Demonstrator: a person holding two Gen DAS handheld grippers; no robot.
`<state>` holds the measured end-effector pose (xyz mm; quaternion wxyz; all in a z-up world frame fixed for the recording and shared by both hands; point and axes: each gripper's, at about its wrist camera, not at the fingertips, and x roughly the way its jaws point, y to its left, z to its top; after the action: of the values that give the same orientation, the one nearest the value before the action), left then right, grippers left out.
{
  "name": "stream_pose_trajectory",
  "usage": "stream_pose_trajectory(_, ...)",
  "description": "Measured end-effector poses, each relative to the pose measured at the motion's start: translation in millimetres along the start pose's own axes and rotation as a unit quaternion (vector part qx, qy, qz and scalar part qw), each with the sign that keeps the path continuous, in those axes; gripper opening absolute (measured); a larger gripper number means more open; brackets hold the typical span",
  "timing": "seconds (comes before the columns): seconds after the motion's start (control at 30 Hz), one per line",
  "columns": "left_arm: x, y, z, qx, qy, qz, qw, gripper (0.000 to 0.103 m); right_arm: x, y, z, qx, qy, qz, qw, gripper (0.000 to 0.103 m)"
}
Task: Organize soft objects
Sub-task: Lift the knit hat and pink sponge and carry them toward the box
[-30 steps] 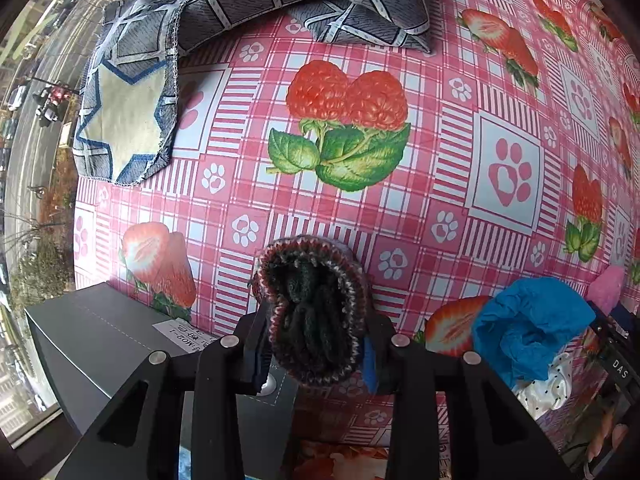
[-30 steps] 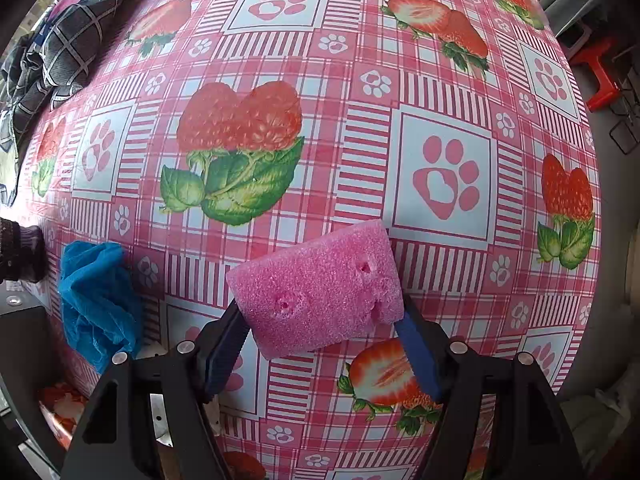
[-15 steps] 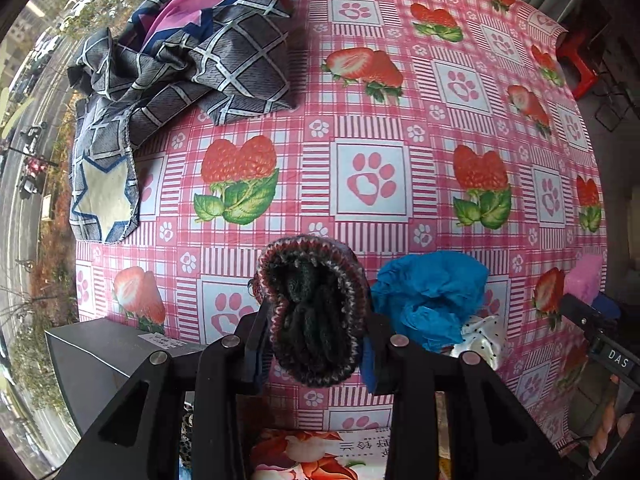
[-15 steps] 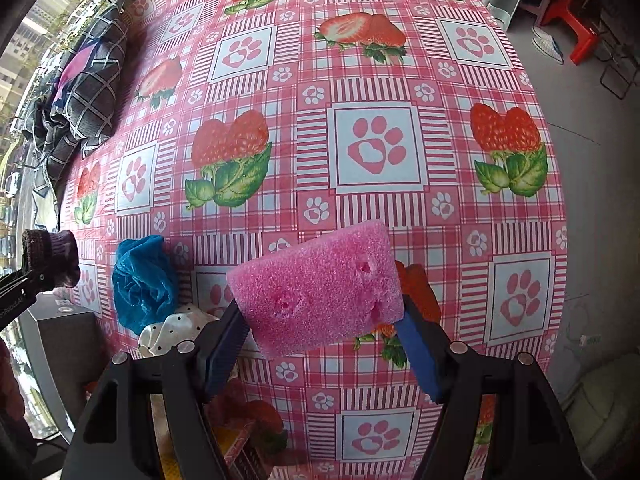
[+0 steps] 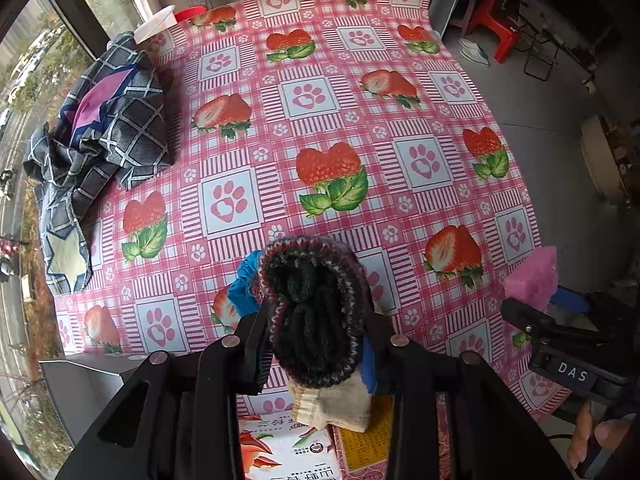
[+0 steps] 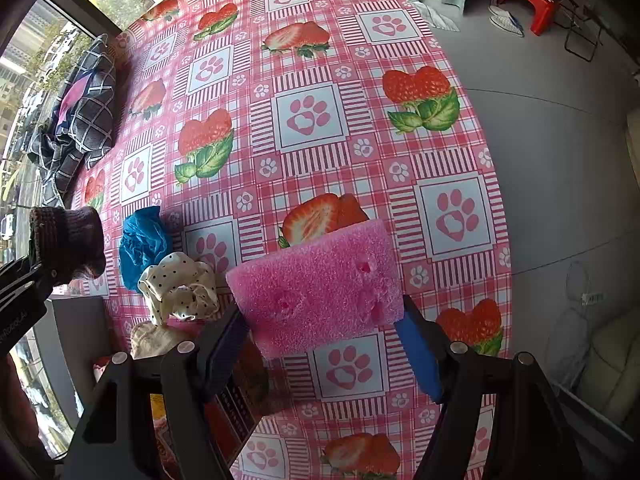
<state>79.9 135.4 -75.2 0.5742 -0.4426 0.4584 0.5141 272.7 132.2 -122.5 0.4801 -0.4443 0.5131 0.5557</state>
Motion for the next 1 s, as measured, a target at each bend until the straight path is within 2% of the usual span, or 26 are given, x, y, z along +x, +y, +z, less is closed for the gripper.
stream_pose_trajectory(0.27, -23.1, -66.4, -16.3, 0.087, -0.021, -0.037, 0.9952, 0.037, -14.4, -28.9, -36.7, 0.048, -0.005, -0.012, 0.999, 0.074)
stream_pose_trajectory(0.47, -35.8, -106.9, -44.7, 0.149, -0.019, -0.067, 0.9864, 0.037, -23.4, -45.4, -66.4, 0.077, -0.006, -0.024, 0.997, 0.074)
stream_pose_trajectory(0.6, -47.7, -128.4, -68.4, 0.192, -0.019, -0.087, 0.9774, 0.037, -29.5, -54.0, -84.9, 0.091, -0.008, -0.034, 0.995, 0.074)
stream_pose_trajectory(0.8, -63.3, -143.7, -104.9, 0.238, -0.011, -0.112, 0.9647, 0.038, -38.8, -56.1, -109.2, 0.087, -0.010, -0.057, 0.995, 0.074)
stream_pose_trajectory(0.87, -67.6, -142.6, -116.8, 0.243, -0.003, -0.126, 0.9619, 0.038, -40.4, -54.0, -117.7, 0.083, -0.009, -0.061, 0.995, 0.074)
stream_pose_trajectory(1.0, -74.8, -134.5, -140.5, 0.252, 0.000, -0.125, 0.9597, 0.038, -38.4, -47.4, -135.2, 0.082, 0.002, -0.060, 0.995, 0.074)
